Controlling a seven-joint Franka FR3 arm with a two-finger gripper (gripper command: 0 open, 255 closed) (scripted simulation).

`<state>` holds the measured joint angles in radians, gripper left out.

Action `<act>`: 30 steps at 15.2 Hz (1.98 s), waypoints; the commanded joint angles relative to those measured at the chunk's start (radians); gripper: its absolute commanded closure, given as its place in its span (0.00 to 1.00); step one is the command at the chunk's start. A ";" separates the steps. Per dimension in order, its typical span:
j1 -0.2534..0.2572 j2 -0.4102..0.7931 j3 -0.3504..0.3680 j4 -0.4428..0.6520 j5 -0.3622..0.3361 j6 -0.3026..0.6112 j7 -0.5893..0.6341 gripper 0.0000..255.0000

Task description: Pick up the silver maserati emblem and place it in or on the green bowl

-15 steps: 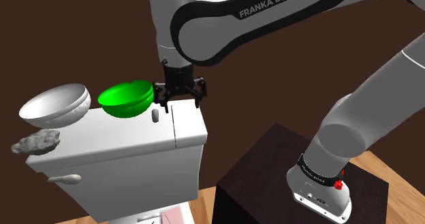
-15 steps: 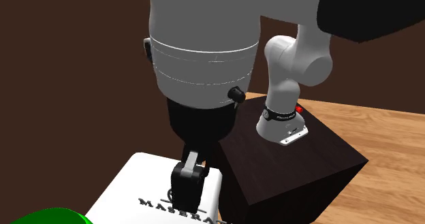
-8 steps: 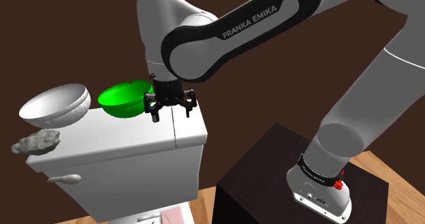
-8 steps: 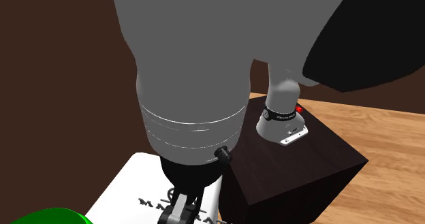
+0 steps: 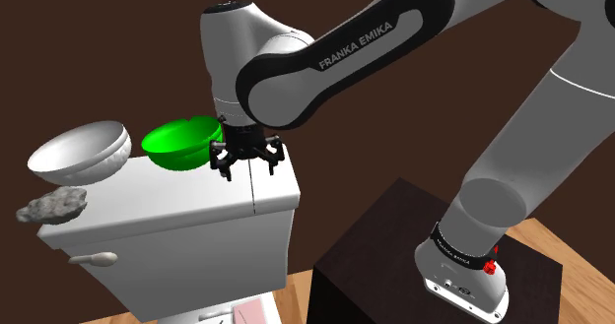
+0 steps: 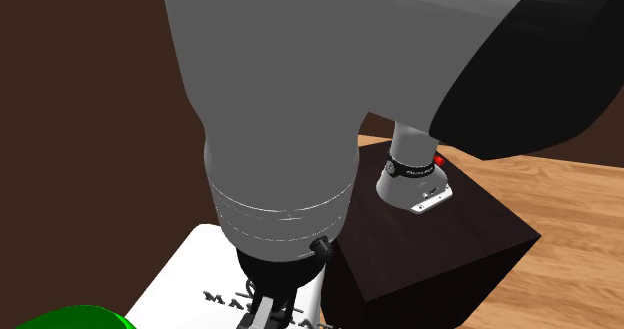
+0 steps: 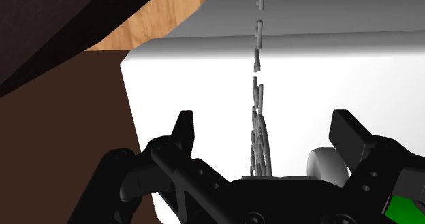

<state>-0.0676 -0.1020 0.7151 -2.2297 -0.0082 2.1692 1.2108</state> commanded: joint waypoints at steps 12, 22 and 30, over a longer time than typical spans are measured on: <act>0.000 0.000 0.000 0.000 0.000 0.000 0.000 1.00; 0.003 -0.063 -0.020 0.086 0.044 -0.134 -0.041 1.00; 0.003 -0.093 -0.034 0.169 0.061 -0.242 -0.060 1.00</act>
<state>-0.0647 -0.1908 0.6833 -2.0706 0.0504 1.9412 1.1536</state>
